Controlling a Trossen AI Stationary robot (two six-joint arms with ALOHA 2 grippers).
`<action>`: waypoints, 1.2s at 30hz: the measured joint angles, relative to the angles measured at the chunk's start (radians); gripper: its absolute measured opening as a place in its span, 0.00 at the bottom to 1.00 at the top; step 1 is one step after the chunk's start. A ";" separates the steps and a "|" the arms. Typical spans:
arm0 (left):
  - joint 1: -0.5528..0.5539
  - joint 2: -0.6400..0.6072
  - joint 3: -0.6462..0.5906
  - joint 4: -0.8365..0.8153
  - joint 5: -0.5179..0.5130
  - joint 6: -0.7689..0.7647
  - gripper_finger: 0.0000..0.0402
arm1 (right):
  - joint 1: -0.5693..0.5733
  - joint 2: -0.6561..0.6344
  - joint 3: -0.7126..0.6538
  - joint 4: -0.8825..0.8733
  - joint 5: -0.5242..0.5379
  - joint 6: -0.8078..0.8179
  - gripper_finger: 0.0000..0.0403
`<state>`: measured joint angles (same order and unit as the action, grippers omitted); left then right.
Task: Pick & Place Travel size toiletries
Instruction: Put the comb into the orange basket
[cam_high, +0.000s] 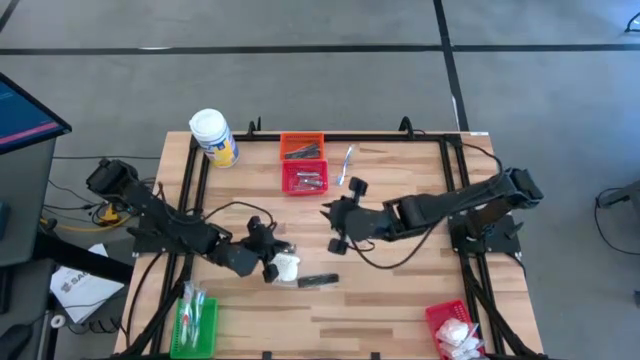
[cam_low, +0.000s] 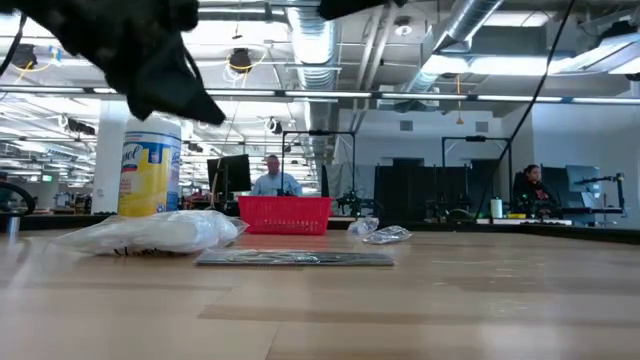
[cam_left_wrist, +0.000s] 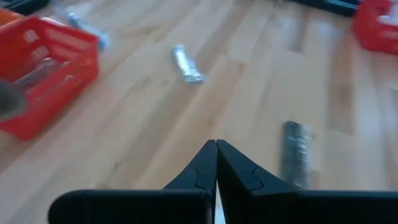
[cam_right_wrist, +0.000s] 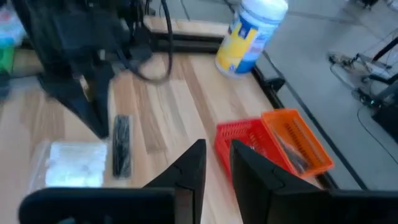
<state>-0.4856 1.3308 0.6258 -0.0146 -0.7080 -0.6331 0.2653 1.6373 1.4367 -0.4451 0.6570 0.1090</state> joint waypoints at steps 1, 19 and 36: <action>0.018 -0.001 -0.007 0.002 0.000 0.006 0.00 | -0.011 0.008 0.001 0.008 -0.004 -0.003 0.16; 0.104 -0.267 0.049 0.096 0.227 0.241 0.00 | 0.015 -0.079 0.016 0.071 -0.316 0.022 0.16; 0.156 -0.329 0.048 0.032 0.280 0.439 0.00 | -0.093 -0.063 0.014 0.131 -0.305 -0.075 0.16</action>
<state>-0.3295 1.0016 0.6743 0.0170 -0.4281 -0.1945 0.1720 1.5741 1.4505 -0.3139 0.3519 0.0341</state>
